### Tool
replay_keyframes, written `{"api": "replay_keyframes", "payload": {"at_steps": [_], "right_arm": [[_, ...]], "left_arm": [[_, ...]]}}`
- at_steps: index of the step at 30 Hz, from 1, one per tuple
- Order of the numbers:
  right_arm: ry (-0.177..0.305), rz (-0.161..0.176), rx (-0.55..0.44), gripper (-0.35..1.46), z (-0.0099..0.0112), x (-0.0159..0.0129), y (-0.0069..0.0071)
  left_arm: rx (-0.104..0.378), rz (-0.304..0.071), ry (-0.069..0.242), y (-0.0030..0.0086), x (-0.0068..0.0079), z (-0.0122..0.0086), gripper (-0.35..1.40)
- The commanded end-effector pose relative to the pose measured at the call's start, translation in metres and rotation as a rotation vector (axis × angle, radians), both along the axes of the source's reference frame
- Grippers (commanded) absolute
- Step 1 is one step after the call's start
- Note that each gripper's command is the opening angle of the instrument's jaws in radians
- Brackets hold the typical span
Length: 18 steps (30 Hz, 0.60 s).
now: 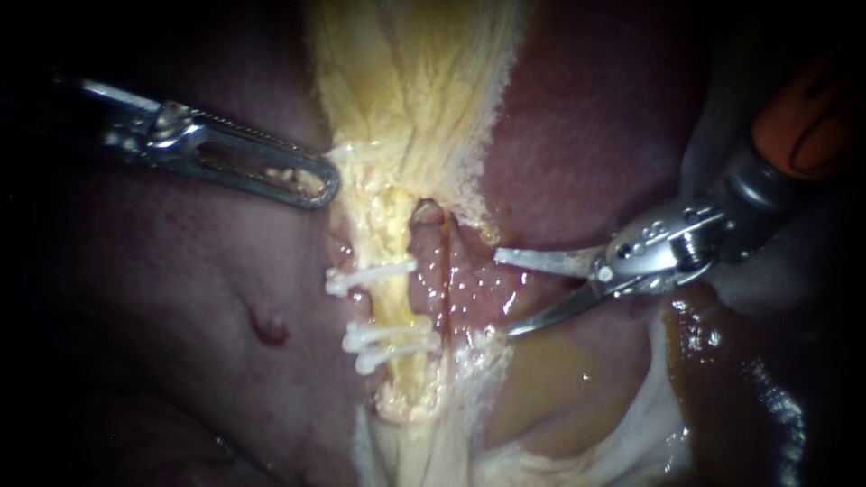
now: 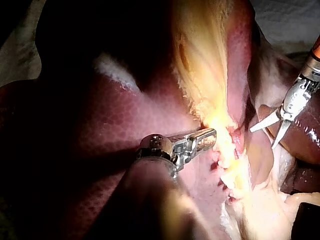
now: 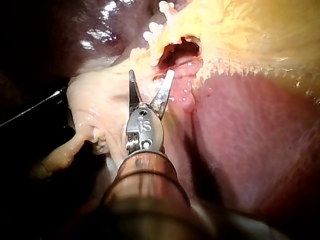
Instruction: Go to the cutting position left tube
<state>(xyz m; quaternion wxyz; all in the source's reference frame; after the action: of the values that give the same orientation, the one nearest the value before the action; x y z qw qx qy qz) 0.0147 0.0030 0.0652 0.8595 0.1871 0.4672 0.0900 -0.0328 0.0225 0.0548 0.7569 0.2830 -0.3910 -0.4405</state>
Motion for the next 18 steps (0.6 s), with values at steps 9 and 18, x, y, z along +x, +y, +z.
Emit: {"api": "replay_keyframes", "payload": {"at_steps": [9,18], "right_arm": [[0.02,-0.038,0.051,1.44,0.0025,0.0038,-0.0026],[0.03,-0.039,0.122,1.44,0.0053,0.0047,-0.0017]], "left_arm": [[-0.001,-0.002,0.002,-0.0001,-0.0003,0.0001,-0.35],[-0.003,-0.005,0.005,-0.0002,-0.0005,0.0,-0.35]]}}
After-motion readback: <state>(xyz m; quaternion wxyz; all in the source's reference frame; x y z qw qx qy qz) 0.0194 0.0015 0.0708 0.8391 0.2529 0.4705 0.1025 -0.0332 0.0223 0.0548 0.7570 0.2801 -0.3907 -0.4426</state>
